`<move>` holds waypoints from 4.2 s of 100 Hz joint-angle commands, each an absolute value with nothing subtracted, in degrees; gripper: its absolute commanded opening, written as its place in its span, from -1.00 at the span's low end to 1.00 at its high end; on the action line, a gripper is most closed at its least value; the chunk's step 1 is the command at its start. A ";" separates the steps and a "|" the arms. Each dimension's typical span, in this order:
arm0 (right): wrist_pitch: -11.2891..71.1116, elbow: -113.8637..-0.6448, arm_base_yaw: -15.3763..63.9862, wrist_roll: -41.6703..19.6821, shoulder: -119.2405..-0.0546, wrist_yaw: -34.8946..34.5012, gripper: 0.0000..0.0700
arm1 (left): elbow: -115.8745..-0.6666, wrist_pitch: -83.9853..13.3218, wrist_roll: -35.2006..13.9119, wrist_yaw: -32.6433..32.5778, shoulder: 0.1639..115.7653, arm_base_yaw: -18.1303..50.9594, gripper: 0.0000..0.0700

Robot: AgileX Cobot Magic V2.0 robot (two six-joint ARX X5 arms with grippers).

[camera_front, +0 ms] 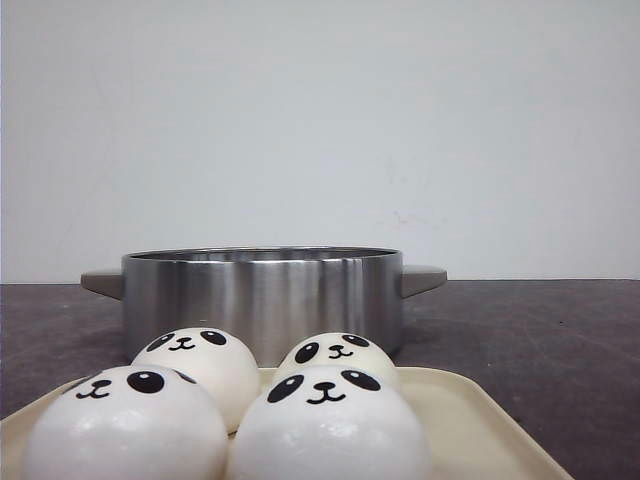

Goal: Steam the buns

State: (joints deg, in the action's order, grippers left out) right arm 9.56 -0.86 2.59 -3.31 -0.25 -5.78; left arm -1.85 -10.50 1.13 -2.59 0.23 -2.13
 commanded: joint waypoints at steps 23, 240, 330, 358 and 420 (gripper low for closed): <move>9.02 -0.67 2.59 -3.84 -0.21 -5.63 -0.98 | -0.80 -10.74 1.96 -2.33 0.25 -2.24 -0.99; 26.81 -50.76 2.50 -5.65 -23.35 -22.39 -0.99 | -45.84 -26.06 -12.43 19.99 25.41 -0.21 -0.97; 34.17 -57.84 18.83 -14.00 -44.34 -25.89 1.00 | -53.67 -36.80 -9.21 17.17 41.21 20.01 0.78; 41.69 -57.84 45.39 -21.28 -58.76 -6.98 1.00 | -53.67 -39.05 -9.06 15.46 44.10 26.57 0.79; 35.05 -57.87 50.94 -34.26 -90.65 -8.84 0.87 | -53.67 -41.69 -7.97 15.46 43.03 28.12 0.79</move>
